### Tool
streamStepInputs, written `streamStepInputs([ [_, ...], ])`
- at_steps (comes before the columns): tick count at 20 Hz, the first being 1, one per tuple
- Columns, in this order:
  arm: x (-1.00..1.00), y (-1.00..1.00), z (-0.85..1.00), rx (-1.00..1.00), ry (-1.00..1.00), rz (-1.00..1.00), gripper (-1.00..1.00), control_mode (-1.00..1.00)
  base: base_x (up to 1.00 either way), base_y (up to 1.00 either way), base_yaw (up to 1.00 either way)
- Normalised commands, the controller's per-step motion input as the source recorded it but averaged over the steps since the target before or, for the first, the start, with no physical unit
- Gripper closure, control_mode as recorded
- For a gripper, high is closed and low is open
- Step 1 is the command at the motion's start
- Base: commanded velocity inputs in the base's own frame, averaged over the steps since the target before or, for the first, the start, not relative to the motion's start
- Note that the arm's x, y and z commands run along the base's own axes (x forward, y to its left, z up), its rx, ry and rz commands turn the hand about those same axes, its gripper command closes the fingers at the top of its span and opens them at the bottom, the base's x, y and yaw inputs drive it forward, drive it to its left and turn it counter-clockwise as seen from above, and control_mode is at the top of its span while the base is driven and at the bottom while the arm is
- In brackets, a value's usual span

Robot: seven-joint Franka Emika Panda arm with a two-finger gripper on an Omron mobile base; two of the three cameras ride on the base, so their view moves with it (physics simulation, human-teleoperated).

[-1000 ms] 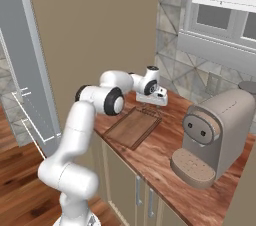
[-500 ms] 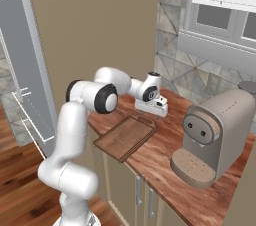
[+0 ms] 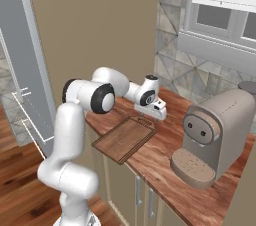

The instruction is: Move the cutting board and knife to the sink. Then move spray from the cabinet to the counter.

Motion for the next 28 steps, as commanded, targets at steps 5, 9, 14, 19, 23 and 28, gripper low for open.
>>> streamStepInputs([
  [5,-0.02,0.02,0.0,0.0,0.01,-0.04,-1.0,-1.0,0.0,0.0,0.0],
  [9,-0.34,0.0,0.0,0.04,0.11,-0.05,-1.0,-1.0,0.0,0.0,0.0],
  [14,-0.19,0.0,0.0,0.03,0.12,-0.06,-1.0,-1.0,0.0,0.0,0.0],
  [19,0.05,0.0,0.02,0.0,0.02,-0.04,-1.0,-1.0,0.0,0.0,0.0],
  [23,0.05,0.0,0.38,0.0,-0.04,-0.05,-1.0,-1.0,0.0,0.0,0.0],
  [28,-0.36,0.0,0.82,0.0,-0.15,-0.06,-1.0,-1.0,0.0,0.0,0.0],
])
